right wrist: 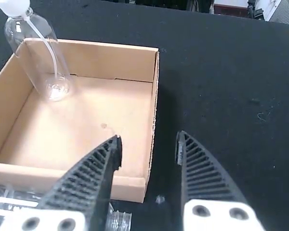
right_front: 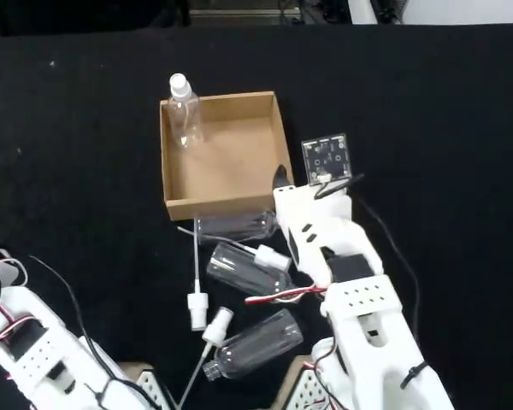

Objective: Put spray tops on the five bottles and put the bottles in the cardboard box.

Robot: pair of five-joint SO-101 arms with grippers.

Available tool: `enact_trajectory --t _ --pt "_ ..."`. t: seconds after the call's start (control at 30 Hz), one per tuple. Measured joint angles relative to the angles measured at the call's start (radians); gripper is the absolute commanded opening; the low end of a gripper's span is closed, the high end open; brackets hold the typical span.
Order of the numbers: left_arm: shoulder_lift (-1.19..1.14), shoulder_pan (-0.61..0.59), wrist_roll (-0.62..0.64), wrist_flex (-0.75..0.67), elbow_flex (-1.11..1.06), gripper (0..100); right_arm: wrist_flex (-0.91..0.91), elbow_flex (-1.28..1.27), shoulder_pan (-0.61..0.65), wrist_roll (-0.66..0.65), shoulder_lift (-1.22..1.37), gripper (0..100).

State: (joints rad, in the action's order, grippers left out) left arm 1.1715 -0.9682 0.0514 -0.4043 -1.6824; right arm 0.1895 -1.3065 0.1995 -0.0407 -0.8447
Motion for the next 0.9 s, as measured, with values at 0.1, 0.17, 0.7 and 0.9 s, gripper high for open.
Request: enact_trajectory --t 0.1,0.17,0.7,0.9 --pt "-0.149 0.002 -0.051 -0.124 0.002 8 0.000 0.000 0.000 0.000 0.000 17.3" --pt "-0.244 0.002 -0.060 -0.199 0.002 8 0.000 0.000 0.000 0.000 0.000 17.3" --pt "-0.804 -0.080 -0.071 -0.624 0.020 9 0.000 0.000 0.000 0.000 0.000 17.3" --pt "-0.859 -0.080 -0.072 -0.647 0.023 9 0.000 0.000 0.000 0.000 0.000 17.3"
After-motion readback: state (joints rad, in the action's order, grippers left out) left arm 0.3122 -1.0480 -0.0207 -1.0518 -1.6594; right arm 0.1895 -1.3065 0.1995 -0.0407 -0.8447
